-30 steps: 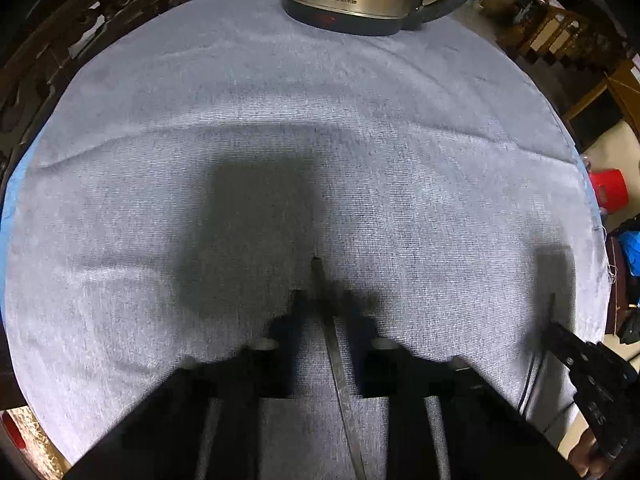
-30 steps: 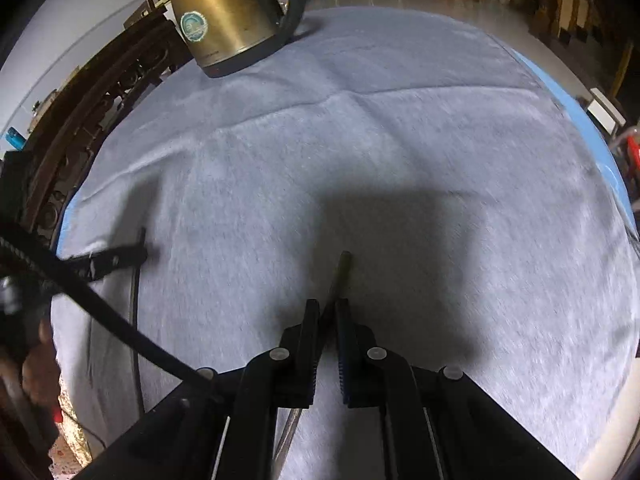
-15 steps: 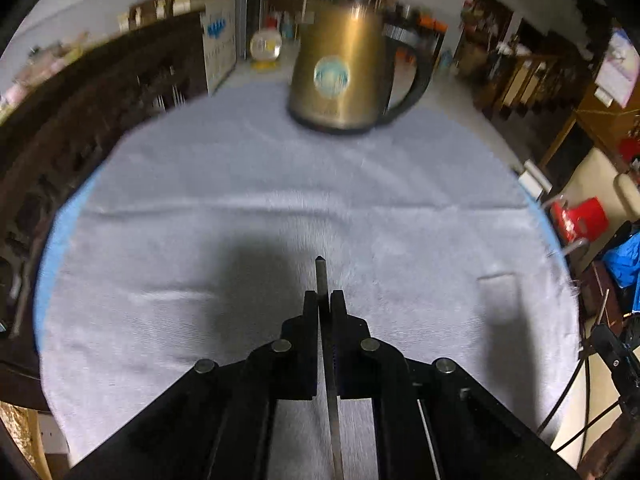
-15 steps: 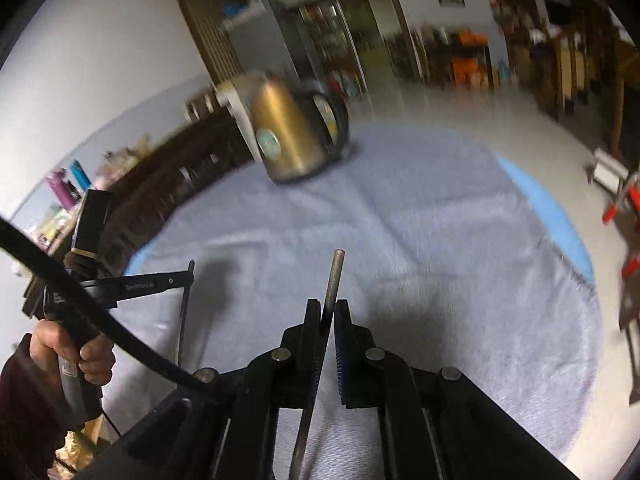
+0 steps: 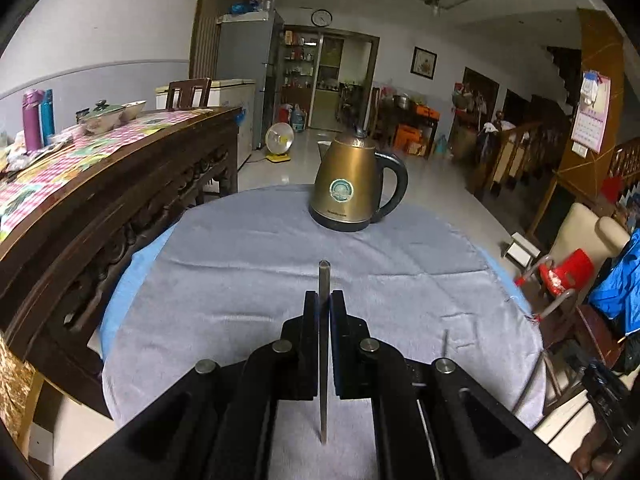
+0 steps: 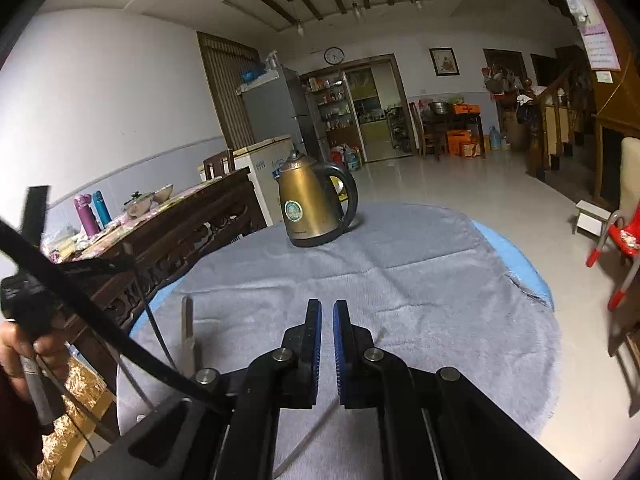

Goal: Organize utensils
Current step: 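Lift both held chopsticks and carry both tools over the metal cup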

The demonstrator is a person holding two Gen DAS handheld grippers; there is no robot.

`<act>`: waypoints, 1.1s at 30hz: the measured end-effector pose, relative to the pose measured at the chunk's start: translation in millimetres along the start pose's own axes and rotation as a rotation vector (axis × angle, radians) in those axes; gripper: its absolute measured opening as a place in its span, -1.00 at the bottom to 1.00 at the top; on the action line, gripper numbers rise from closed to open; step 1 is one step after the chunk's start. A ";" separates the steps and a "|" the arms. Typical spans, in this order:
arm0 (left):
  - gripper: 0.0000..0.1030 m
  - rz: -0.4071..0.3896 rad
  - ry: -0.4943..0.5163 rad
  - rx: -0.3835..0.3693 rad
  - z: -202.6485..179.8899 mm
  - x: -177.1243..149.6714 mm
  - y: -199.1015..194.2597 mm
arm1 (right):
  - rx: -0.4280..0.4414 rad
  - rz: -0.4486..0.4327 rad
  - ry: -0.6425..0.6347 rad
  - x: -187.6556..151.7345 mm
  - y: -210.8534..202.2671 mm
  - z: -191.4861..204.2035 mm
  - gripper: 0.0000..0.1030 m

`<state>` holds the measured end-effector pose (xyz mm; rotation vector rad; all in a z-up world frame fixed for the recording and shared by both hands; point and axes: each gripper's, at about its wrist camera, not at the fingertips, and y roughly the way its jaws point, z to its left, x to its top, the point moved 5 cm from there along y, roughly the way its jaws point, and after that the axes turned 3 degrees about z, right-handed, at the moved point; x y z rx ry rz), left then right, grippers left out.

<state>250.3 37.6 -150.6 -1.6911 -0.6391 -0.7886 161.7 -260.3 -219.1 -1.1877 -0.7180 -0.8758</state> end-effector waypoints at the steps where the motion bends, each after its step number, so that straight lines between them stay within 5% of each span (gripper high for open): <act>1: -0.90 -0.006 -0.001 -0.002 1.8 -1.6 -3.5 | -0.001 0.010 0.010 -1.6 -2.3 -0.7 -0.87; 5: -0.90 -0.023 -0.020 -0.012 9.0 -9.2 -12.0 | 0.026 0.115 0.076 -10.1 8.6 -13.8 -0.78; 9: -0.90 -0.036 -0.039 -0.024 17.0 -17.1 -21.3 | 0.039 0.287 0.159 -22.2 52.5 -36.3 -0.21; 16: -0.90 -0.069 -0.019 -0.037 20.3 -23.2 -38.6 | -0.020 0.448 0.177 -22.8 148.6 -51.7 -0.17; 19: -0.90 -0.086 -0.010 -0.034 20.6 -26.1 -46.8 | -0.117 0.532 0.145 -23.1 187.4 -48.4 -0.17; 22: -0.90 -0.098 -0.002 -0.037 18.8 -28.4 -52.3 | -0.219 0.602 0.144 -25.5 222.2 -44.5 -0.20; 25: -0.90 -0.104 -0.002 -0.048 16.8 -28.0 -54.3 | -0.342 0.712 0.134 -38.6 242.4 -47.7 -0.47; 26: -0.90 -0.104 -0.004 -0.054 16.4 -28.3 -54.6 | -0.360 0.676 0.108 -34.1 241.5 -43.8 -0.79; 29: -0.90 -0.106 -0.007 -0.059 13.7 -29.4 -57.7 | -0.377 0.680 0.047 -37.4 239.0 -37.4 -0.86; 33: -0.90 -0.130 0.004 -0.050 10.6 -31.4 -69.6 | -0.289 0.585 0.099 -35.7 206.4 -41.7 -0.89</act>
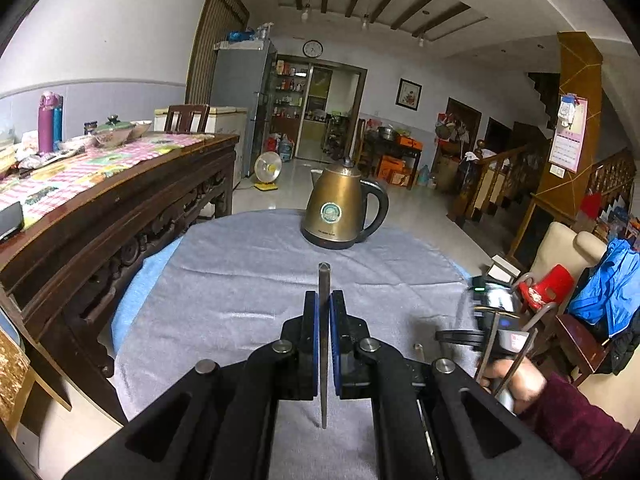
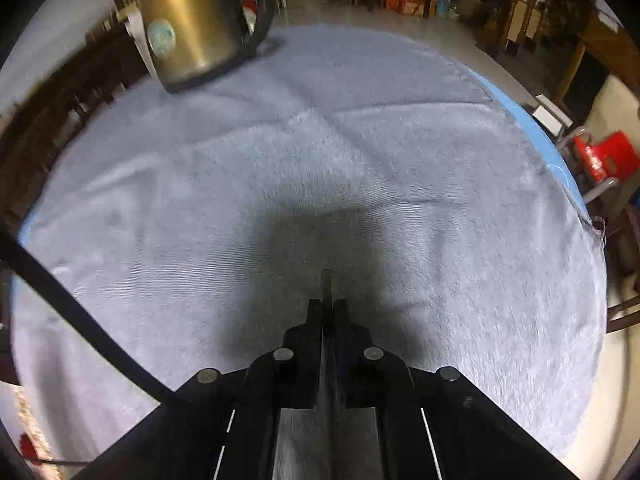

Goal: Organize utensils
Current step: 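Lift both held chopsticks and carry both tools over the metal cup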

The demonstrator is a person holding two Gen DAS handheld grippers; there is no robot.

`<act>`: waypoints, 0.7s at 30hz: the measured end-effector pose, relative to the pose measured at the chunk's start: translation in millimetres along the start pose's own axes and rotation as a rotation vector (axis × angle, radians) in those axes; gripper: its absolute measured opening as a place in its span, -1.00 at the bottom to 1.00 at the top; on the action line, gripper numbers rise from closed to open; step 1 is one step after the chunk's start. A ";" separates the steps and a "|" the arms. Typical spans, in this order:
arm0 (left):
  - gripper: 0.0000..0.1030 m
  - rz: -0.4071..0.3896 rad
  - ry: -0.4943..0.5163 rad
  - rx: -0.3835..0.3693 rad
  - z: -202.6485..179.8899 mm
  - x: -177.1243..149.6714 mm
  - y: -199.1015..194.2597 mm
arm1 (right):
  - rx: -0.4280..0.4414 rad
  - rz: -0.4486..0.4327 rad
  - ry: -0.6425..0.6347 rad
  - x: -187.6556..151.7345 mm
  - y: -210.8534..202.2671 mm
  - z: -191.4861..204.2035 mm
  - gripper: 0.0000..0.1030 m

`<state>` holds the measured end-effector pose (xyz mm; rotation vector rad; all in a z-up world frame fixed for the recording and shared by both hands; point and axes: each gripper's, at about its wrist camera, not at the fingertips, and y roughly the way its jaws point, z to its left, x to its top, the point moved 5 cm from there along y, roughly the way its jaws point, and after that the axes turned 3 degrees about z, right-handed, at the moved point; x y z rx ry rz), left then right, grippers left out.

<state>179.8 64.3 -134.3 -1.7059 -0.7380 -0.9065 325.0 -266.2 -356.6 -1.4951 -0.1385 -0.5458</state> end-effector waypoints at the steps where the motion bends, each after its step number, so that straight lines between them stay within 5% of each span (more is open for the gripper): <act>1: -0.90 -0.005 0.003 0.004 -1.2 -0.5 -2.9 | 0.031 -0.042 0.010 -4.7 -14.3 -5.8 -0.89; 13: -0.90 -0.068 -0.021 0.028 -3.9 -5.8 -39.0 | 0.295 -0.605 0.039 -86.9 -210.4 -40.1 -0.89; 21: -0.90 -0.103 -0.013 0.030 -7.3 -6.4 -65.9 | 0.346 -0.797 0.057 -134.6 -276.7 -34.7 -0.89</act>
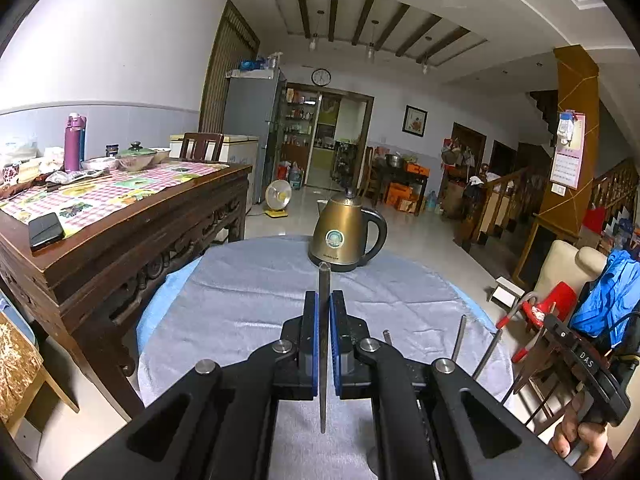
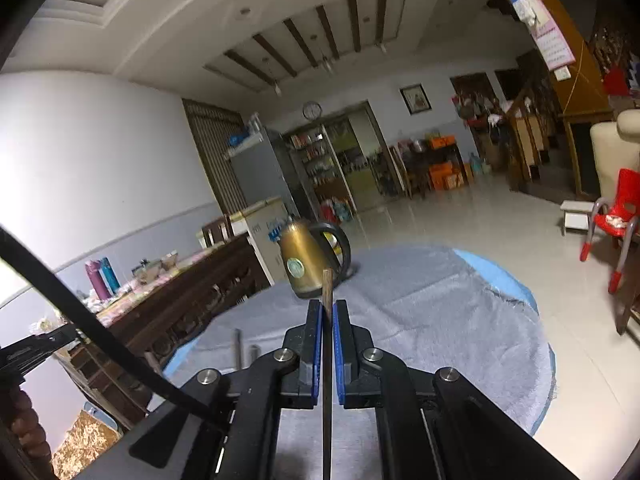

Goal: Organize utensils
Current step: 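Lift both held chopsticks and carry both tools over the metal cup, then lower the held chopsticks into the metal cup with both tools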

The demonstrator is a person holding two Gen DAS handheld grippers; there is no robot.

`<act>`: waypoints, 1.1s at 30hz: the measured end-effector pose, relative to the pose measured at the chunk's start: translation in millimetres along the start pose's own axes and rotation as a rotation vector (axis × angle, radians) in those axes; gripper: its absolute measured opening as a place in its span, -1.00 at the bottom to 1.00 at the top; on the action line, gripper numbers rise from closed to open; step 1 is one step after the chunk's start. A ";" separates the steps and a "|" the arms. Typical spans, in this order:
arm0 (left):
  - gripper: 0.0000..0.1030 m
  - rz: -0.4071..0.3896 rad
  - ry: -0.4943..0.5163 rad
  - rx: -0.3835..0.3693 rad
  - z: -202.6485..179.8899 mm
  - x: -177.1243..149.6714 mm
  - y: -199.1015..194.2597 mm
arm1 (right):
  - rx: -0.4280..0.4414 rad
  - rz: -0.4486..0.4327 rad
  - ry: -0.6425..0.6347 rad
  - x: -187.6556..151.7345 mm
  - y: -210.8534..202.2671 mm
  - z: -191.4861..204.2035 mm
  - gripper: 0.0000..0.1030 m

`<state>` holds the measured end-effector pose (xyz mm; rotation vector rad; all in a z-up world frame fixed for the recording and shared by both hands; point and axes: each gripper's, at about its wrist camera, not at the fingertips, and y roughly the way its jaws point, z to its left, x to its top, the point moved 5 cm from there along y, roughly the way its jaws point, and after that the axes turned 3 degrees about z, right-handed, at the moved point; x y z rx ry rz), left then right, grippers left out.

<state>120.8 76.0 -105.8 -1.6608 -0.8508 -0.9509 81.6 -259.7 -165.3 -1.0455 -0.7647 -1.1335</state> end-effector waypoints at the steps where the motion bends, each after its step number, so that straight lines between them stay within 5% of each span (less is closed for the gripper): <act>1: -0.90 0.000 -0.001 -0.002 -0.4 -0.3 -2.0 | 0.002 -0.006 -0.004 0.7 -4.8 3.9 -0.89; 16: -0.90 0.004 0.015 -0.068 -16.1 1.9 -35.5 | 0.039 -0.149 -0.036 18.8 -71.4 50.8 -0.89; 33: -0.90 0.011 -0.001 -0.150 -30.8 10.6 -51.7 | 0.047 -0.222 -0.031 22.1 -63.2 88.4 -0.89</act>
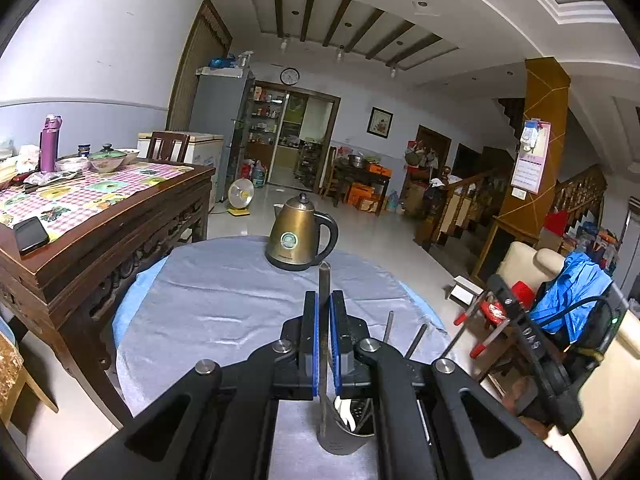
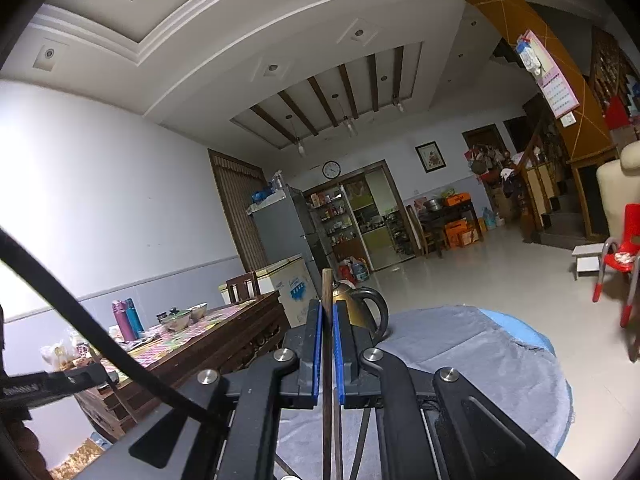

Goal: Organize utensils
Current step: 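Lower the held chopsticks into the metal cup with both tools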

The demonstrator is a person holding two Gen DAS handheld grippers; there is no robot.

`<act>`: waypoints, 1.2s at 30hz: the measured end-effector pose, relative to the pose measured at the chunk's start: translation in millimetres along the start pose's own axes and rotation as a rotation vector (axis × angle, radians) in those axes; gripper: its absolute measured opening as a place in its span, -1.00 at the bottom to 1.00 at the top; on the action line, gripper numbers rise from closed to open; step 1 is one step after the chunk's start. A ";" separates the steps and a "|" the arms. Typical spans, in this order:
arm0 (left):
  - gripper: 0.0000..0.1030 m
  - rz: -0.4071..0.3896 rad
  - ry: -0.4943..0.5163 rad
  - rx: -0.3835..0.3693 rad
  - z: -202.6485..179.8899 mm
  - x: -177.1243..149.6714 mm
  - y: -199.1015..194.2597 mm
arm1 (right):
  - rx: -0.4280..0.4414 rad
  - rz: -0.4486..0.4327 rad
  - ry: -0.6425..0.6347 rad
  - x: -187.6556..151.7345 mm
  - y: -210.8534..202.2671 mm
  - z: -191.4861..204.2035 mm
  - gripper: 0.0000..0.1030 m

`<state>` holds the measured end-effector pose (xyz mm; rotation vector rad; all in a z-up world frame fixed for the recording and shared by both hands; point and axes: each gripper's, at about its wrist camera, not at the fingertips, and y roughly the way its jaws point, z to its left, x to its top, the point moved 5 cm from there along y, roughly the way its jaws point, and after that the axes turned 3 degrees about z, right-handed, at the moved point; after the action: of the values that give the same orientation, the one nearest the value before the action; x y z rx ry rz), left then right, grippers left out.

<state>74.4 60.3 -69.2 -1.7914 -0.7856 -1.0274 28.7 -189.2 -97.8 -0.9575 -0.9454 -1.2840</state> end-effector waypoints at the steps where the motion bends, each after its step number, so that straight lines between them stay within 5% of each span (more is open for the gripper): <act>1: -0.90 0.000 -0.001 -0.005 -1.3 0.4 -0.5 | -0.004 -0.002 -0.006 -0.9 1.2 1.1 -0.89; 21: -0.90 -0.022 0.023 -0.074 -39.2 8.5 4.5 | -0.010 0.074 -0.034 -26.1 9.6 -4.5 -0.89; 36: -0.90 -0.002 0.066 0.017 -54.0 -13.5 36.5 | -0.008 0.117 -0.013 -35.7 13.0 -14.7 -0.89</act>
<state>81.7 -4.6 -81.8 -1.7342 -0.7534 -1.0723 40.2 -190.9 -136.9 -1.0140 -0.8818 -1.1847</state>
